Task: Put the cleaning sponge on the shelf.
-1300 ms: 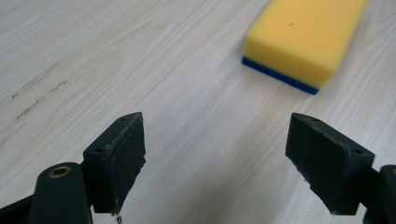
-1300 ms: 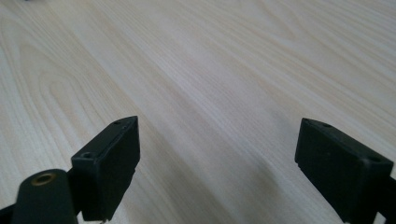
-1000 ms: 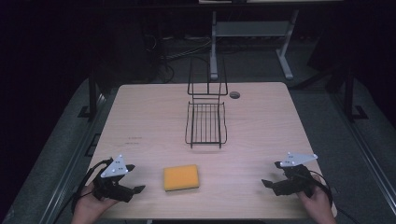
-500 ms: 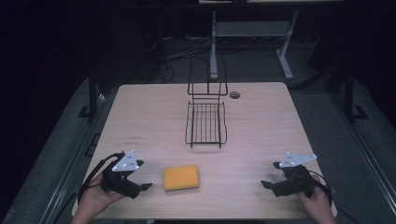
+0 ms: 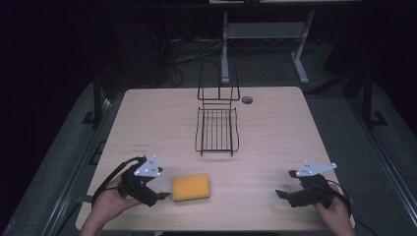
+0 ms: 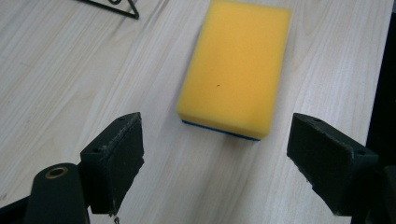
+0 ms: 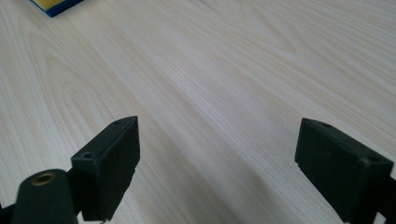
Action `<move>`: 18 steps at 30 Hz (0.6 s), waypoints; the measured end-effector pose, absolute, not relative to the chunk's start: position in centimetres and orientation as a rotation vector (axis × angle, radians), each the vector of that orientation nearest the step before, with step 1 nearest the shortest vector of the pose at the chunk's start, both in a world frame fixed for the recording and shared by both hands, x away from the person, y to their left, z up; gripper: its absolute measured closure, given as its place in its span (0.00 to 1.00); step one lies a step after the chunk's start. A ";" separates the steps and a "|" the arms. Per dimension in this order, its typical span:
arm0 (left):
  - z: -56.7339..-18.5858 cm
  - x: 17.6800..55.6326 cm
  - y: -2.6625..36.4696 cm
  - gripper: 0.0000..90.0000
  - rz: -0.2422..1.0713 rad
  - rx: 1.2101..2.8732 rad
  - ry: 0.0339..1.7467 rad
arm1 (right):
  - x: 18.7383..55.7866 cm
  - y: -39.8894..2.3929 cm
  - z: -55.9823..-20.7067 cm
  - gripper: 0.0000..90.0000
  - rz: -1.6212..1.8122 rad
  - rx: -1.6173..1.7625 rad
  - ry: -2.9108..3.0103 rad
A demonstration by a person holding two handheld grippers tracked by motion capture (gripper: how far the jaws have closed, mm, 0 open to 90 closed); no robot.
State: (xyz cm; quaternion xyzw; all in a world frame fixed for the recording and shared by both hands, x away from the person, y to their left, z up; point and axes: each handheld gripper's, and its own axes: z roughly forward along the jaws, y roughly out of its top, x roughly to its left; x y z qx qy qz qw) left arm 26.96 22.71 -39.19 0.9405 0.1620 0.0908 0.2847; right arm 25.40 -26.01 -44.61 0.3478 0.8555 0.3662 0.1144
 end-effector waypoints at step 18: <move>-39.1 28.2 19.5 0.20 0.208 2.579 0.335 | 25.2 -25.6 -44.5 0.15 1.073 0.996 2.522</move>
